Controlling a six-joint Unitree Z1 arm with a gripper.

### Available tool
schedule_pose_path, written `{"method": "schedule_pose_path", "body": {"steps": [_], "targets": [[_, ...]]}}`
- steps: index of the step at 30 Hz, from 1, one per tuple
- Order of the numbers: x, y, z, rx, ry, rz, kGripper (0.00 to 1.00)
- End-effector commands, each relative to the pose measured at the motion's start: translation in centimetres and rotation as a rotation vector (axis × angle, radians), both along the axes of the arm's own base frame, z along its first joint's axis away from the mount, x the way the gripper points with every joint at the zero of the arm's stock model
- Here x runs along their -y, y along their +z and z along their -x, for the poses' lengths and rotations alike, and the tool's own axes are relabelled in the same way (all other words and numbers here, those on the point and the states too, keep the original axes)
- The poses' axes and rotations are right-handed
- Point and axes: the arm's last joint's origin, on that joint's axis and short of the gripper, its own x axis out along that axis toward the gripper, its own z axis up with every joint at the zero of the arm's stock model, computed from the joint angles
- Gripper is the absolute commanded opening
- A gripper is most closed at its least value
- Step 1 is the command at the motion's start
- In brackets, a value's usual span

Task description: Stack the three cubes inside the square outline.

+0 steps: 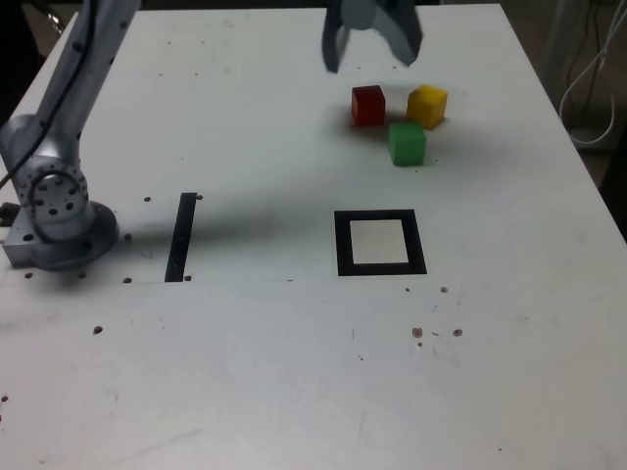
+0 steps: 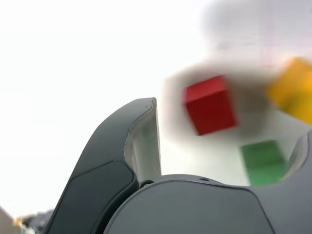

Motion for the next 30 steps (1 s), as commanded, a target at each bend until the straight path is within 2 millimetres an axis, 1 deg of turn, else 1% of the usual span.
{"method": "schedule_pose_path", "body": {"steps": [1,5,8,14,21,30], "targets": [[0.1,0.3,0.6,-0.005,0.029,-0.004,0.98],[0.3,0.0,1.3,-0.034,0.078,0.004,0.99],[0.5,-0.9,1.7,-0.065,0.125,0.029,0.99],[0.7,-2.0,1.8,-0.077,0.170,0.061,0.98],[0.2,-3.2,1.1,-0.063,0.192,0.051,0.96],[-0.7,-4.2,-0.4,-0.031,0.209,0.028,0.96]]}}
